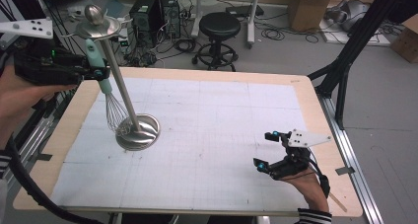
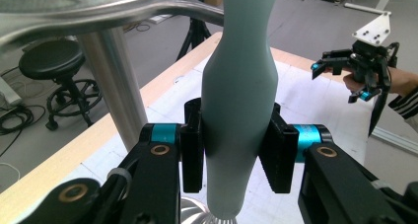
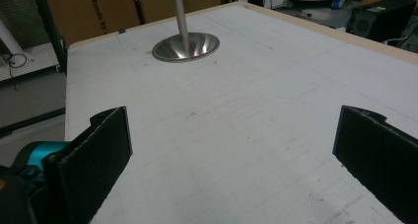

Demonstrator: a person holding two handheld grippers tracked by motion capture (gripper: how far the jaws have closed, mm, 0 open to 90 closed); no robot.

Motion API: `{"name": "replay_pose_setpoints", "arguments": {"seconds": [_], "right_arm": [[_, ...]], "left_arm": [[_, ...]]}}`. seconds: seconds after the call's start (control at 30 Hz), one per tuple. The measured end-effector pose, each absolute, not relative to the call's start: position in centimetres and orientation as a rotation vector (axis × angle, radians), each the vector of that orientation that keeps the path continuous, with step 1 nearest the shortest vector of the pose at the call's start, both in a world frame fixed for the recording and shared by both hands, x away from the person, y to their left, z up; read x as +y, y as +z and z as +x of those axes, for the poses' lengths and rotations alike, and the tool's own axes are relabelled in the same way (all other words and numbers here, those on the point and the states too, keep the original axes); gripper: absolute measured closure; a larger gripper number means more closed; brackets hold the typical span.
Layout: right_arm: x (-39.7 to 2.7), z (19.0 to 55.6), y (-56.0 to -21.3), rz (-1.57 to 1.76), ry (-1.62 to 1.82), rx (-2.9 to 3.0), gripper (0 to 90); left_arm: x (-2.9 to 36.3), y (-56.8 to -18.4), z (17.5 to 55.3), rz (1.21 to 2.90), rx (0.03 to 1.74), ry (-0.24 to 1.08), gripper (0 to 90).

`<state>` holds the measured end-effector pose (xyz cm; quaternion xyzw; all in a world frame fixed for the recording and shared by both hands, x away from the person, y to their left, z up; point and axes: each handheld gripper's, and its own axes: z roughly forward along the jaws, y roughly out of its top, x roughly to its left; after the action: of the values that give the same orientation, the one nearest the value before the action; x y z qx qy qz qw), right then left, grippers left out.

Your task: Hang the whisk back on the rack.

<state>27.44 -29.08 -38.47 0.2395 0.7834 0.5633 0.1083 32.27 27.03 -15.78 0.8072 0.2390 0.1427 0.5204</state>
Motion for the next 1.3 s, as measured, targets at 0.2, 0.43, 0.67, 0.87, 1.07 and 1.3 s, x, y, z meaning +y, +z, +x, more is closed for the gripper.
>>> {"name": "replay_pose_setpoints", "arguments": {"seconds": [0.2,0.43,0.67,0.87,1.07,1.3], "right_arm": [[-28.9,27.4,-38.5,0.703,1.656,2.316,0.5],[-28.9,27.4,-38.5,0.697,1.665,2.314,0.5],[-28.9,27.4,-38.5,0.697,1.669,2.309,0.5],[-29.0,27.4,-38.4,0.694,1.675,2.305,0.5],[-29.0,27.3,-38.4,0.693,1.677,2.307,0.5],[-29.0,27.2,-38.3,0.694,1.673,2.293,0.5]], "left_arm": [[26.8,-15.9,32.4,1.934,0.602,0.352,66.3],[26.8,-16.3,32.3,1.920,0.612,0.353,66.1],[27.1,-16.5,32.1,1.900,0.598,0.346,62.6],[27.6,-16.6,31.8,1.888,0.599,0.381,53.6],[28.4,-17.5,31.2,1.884,0.592,0.423,41.9],[29.2,-19.1,30.3,1.887,0.580,0.456,30.5]]}}
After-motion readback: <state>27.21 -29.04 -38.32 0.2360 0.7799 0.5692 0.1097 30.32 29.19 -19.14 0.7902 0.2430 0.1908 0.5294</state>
